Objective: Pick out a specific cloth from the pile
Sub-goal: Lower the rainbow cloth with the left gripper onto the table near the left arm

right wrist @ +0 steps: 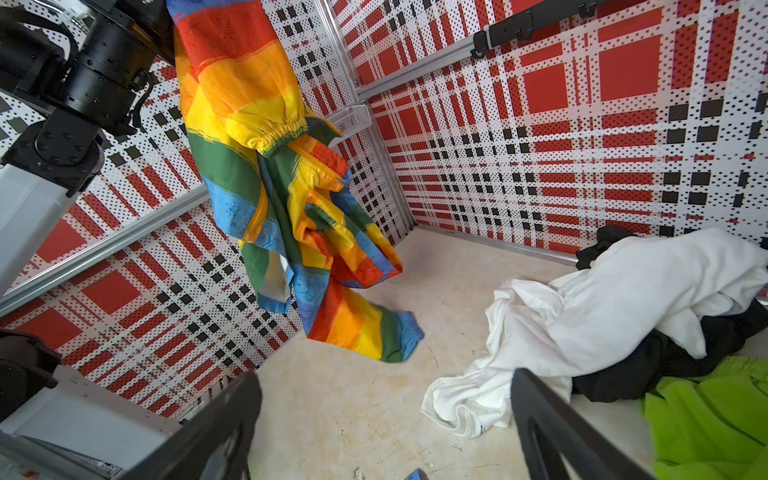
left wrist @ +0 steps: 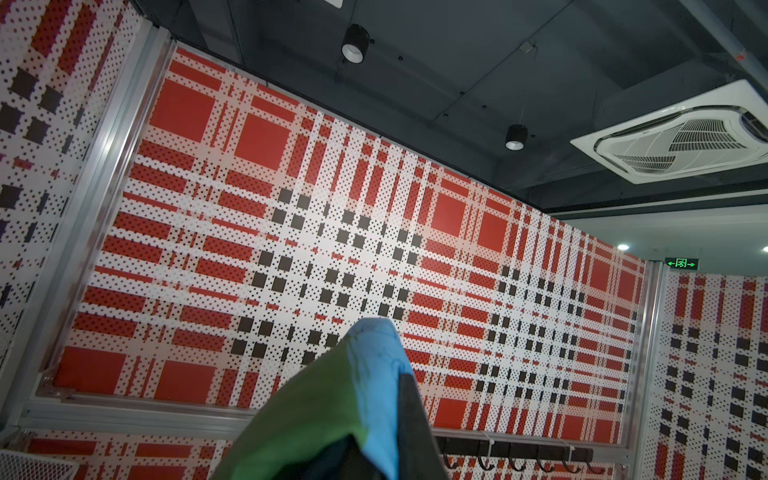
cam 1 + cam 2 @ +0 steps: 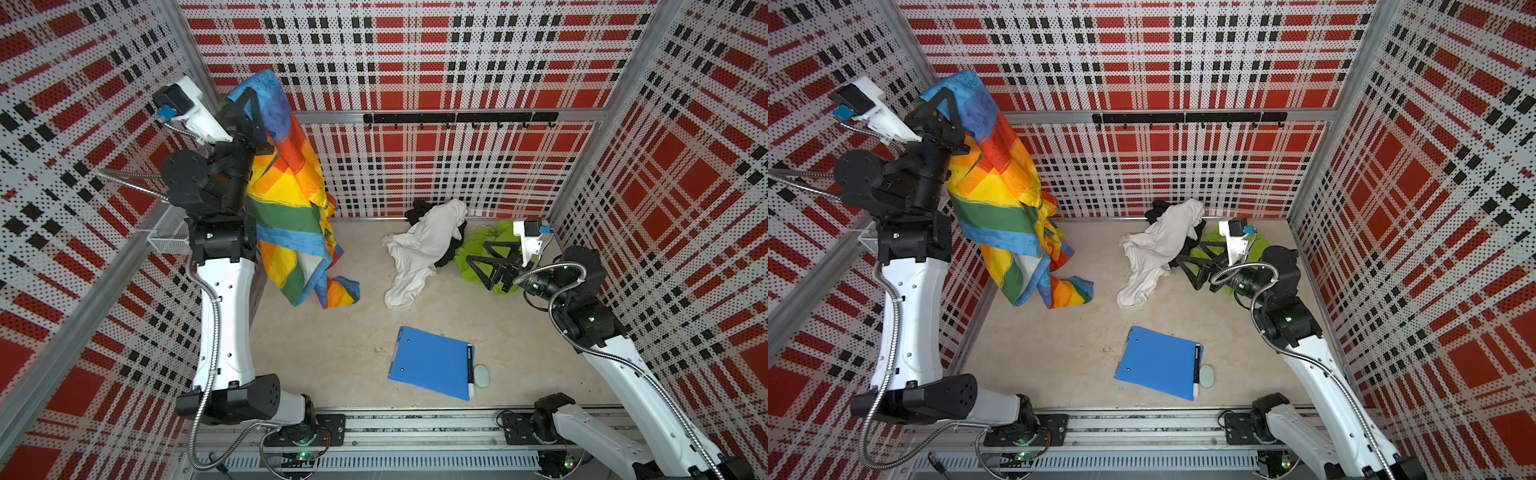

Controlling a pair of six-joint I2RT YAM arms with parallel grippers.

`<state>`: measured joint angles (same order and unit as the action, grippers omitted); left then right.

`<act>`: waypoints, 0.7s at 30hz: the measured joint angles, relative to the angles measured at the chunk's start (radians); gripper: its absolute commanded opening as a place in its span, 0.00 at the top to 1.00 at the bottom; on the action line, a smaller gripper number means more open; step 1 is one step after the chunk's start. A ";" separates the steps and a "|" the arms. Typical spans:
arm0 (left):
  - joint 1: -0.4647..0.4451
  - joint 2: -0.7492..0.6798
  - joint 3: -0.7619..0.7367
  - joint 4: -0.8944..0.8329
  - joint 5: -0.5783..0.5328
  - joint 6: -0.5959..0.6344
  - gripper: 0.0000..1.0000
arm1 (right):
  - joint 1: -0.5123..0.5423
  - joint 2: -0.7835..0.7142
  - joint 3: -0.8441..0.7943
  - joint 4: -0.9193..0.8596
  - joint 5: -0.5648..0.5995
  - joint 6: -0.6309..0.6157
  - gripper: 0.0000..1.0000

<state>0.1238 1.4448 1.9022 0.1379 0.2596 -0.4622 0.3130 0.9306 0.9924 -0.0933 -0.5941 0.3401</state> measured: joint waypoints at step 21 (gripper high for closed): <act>-0.116 -0.258 -0.634 0.039 -0.110 0.148 1.00 | 0.001 -0.003 -0.015 -0.014 0.020 -0.010 0.00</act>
<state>0.0082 1.1866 1.2682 0.1768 0.1493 -0.3138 0.3138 0.9279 0.9771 -0.1078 -0.5739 0.3305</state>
